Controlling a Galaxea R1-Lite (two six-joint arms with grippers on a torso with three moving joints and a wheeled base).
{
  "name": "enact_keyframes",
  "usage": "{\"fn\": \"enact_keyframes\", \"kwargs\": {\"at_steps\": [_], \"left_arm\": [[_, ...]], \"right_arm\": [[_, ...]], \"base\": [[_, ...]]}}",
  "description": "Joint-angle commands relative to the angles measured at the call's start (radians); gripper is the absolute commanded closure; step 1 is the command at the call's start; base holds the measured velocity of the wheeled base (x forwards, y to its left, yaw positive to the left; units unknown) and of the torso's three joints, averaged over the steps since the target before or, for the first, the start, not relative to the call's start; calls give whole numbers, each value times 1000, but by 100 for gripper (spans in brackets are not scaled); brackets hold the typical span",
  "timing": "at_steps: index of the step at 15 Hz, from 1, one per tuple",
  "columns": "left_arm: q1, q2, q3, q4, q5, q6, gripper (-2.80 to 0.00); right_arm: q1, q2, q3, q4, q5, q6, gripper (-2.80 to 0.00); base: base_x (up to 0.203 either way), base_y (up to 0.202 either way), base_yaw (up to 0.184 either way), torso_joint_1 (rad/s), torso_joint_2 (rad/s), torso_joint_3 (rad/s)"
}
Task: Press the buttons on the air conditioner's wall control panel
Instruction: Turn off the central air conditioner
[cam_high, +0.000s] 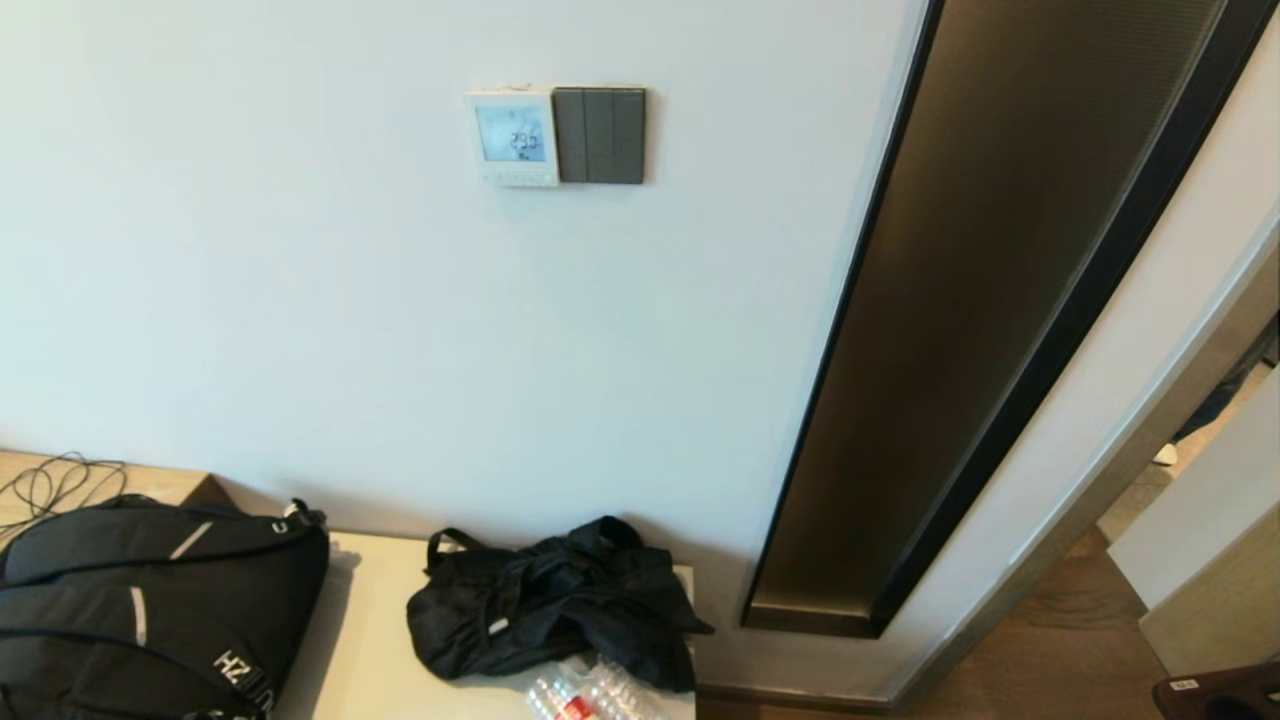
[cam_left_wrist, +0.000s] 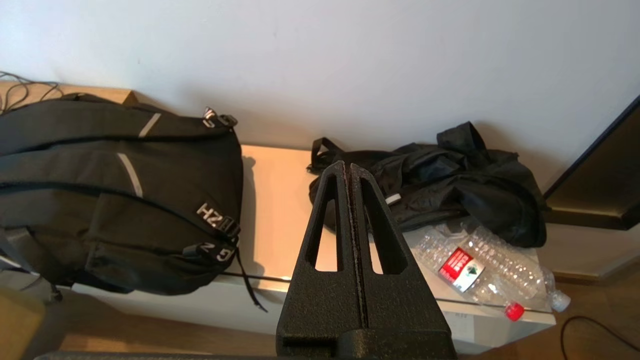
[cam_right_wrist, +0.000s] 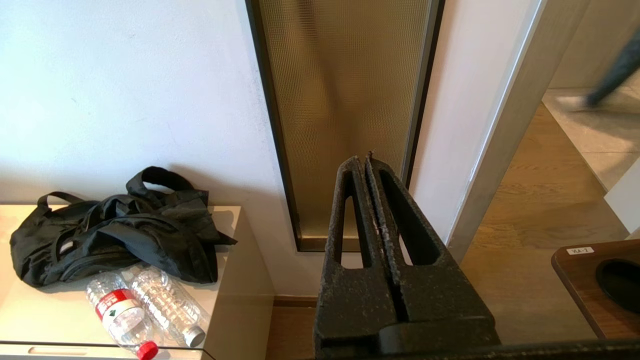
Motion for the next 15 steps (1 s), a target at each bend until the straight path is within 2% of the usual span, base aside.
{"fn": "enact_keyframes", "kwargs": {"at_steps": [1, 3, 9, 15], "left_arm": [[0, -112, 3, 15, -6, 2, 0], [0, -172, 1, 20, -10, 10, 0], [0, -173, 10, 36, -2, 38, 0], [0, -174, 13, 29, -1, 20, 0]], "right_arm": [[0, 2, 1, 0, 0, 0, 0], [0, 2, 1, 0, 0, 0, 0], [0, 2, 2, 0, 0, 0, 0], [0, 2, 2, 0, -1, 1, 0]], "base": [[0, 0, 0, 0, 0, 0], [0, 0, 0, 0, 0, 0], [0, 0, 0, 0, 0, 0], [0, 0, 0, 0, 0, 0]]}}
